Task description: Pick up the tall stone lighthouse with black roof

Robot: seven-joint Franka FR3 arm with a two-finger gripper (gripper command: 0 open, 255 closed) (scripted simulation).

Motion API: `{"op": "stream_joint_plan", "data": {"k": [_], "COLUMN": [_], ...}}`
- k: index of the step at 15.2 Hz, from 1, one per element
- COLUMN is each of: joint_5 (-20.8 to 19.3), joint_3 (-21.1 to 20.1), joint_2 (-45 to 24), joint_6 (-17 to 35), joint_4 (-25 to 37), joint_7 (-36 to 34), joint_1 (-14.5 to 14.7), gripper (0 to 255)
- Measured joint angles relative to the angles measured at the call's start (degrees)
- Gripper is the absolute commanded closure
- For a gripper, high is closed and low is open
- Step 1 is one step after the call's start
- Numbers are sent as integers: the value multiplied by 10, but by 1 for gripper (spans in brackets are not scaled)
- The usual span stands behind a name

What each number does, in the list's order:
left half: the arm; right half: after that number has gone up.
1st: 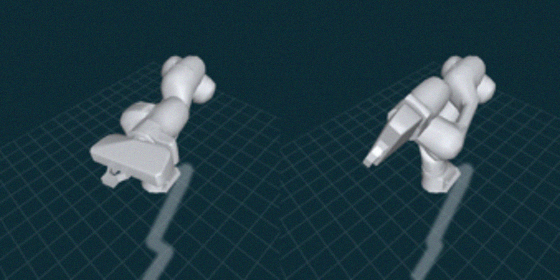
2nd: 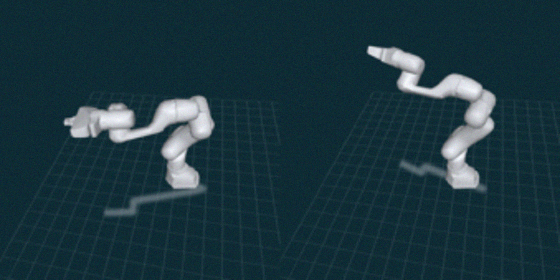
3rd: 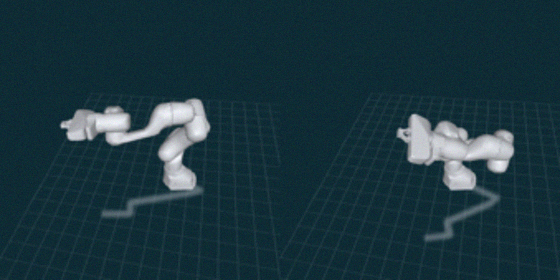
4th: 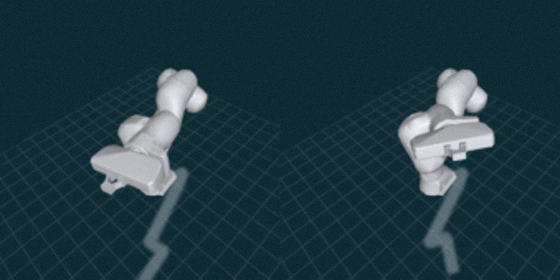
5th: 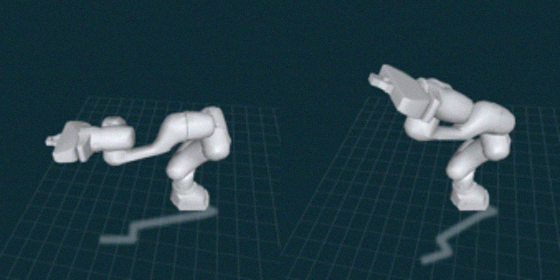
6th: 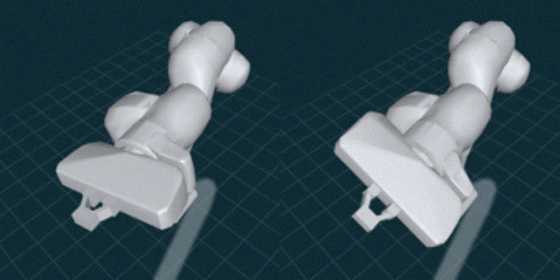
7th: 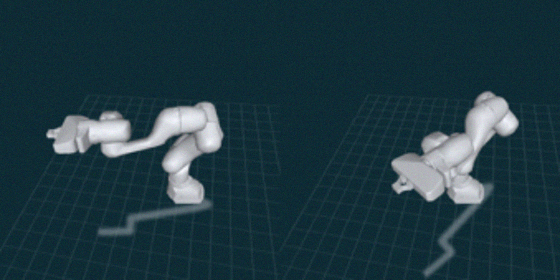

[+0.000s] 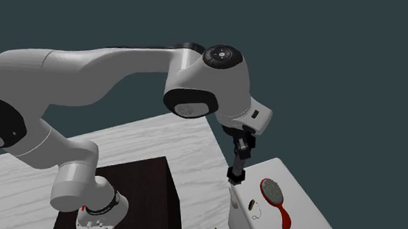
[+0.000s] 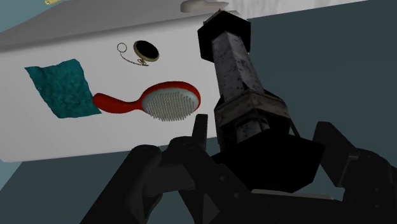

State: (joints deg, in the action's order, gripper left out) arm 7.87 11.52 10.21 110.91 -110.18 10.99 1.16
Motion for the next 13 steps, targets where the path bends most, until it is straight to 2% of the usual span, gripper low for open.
{"op": "stream_joint_plan", "data": {"k": [13], "joint_5": [0], "joint_3": [2], "joint_2": [-17], "joint_6": [-99], "joint_4": [115], "joint_7": [-10], "joint_1": [0], "gripper": [255]}}
